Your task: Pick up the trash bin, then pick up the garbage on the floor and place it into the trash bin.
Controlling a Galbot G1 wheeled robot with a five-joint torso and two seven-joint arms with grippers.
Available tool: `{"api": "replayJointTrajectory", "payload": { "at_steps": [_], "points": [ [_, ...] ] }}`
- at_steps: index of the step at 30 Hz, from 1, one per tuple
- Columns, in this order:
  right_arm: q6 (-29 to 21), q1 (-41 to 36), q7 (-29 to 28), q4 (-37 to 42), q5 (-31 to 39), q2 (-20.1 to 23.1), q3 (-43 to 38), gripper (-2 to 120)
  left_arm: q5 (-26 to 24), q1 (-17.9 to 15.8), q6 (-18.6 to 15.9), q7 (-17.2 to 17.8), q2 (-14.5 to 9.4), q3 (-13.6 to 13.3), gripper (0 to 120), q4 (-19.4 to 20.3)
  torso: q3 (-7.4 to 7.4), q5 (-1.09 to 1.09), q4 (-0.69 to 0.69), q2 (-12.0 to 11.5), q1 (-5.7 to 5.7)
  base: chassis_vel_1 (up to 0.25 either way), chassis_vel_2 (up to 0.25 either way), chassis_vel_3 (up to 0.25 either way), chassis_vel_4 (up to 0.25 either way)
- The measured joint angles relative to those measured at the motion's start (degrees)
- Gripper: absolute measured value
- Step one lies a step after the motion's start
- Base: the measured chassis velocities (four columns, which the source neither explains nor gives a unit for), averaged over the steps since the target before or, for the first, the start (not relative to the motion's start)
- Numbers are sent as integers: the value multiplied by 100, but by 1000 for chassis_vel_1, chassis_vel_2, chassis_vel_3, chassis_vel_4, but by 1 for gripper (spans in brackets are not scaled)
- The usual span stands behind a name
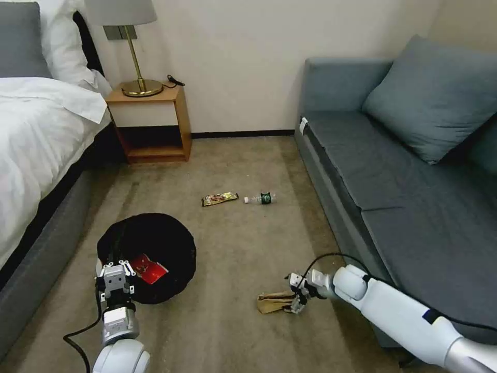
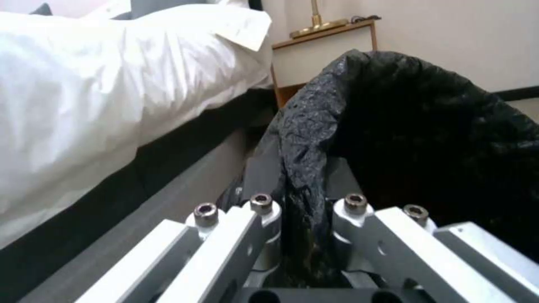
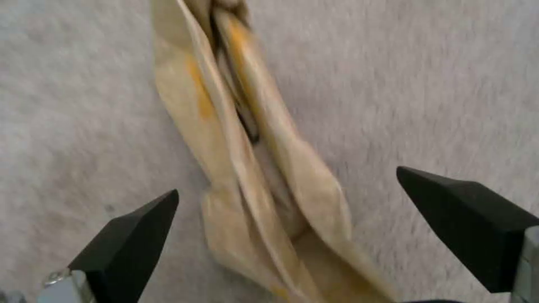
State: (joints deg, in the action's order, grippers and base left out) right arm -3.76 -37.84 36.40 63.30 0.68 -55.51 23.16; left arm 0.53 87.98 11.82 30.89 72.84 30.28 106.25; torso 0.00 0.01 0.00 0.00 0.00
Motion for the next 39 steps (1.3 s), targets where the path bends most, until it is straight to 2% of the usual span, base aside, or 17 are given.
{"api": "replayJointTrajectory", "payload": {
  "at_steps": [6,8,11,14,15,16,20,22,25,27,28,30,34,39],
  "points": [
    [93,10,63,-334,-143,-142,-84,96,2,3,6,-14,-5,2,0,-4,0,0,0,0,0,0,0,0,0],
    [102,11,95,-363,-163,-159,-90,92,2,4,8,-19,-7,3,0,-8,0,0,0,0,0,0,0,0,0],
    [131,-5,206,-420,-227,-218,-109,78,2,6,16,-35,-3,4,0,-28,0,-1,0,0,0,0,0,0,0],
    [131,-5,206,-420,-227,-218,-109,78,2,6,16,-35,-3,4,0,-28,0,-1,0,0,0,0,0,0,0],
    [162,-25,242,-437,-245,-270,-132,64,2,9,30,-46,1,4,0,-42,0,-1,0,0,0,0,0,0,0],
    [171,-24,252,-437,-244,-280,-134,58,2,14,39,-47,0,5,0,-45,0,-1,0,0,0,0,0,0,0],
    [183,-14,267,-434,-241,-280,-135,51,1,24,46,-50,-7,12,0,-45,0,-1,0,0,0,0,0,0,0],
    [191,-6,288,-426,-236,-280,-136,36,-2,40,51,-55,-17,20,0,-43,0,-2,0,0,0,0,0,0,0],
    [196,-5,304,-415,-233,-279,-142,30,-7,52,54,-62,-27,29,0,-30,0,-1,0,0,0,0,0,0,0],
    [210,-28,312,-389,-227,-278,-168,19,-11,76,69,-67,-41,44,0,1,0,-1,0,0,0,0,0,0,0],
    [210,-28,312,-389,-227,-278,-168,19,-11,76,69,-67,-41,44,0,1,0,-1,0,0,0,0,0,0,0],
    [234,-57,313,-378,-215,-282,-237,9,8,99,89,-68,-46,49,0,27,0,-2,0,0,0,0,0,0,0],
    [293,-90,312,-366,-107,-309,-385,7,117,141,154,-69,-43,48,0,75,0,-1,0,0,0,0,0,0,0],
    [321,-90,304,-255,598,-424,-687,7,140,152,179,-67,-32,44,0,105,0,-2,-1,0,0,0,0,0,0]
  ]
}}
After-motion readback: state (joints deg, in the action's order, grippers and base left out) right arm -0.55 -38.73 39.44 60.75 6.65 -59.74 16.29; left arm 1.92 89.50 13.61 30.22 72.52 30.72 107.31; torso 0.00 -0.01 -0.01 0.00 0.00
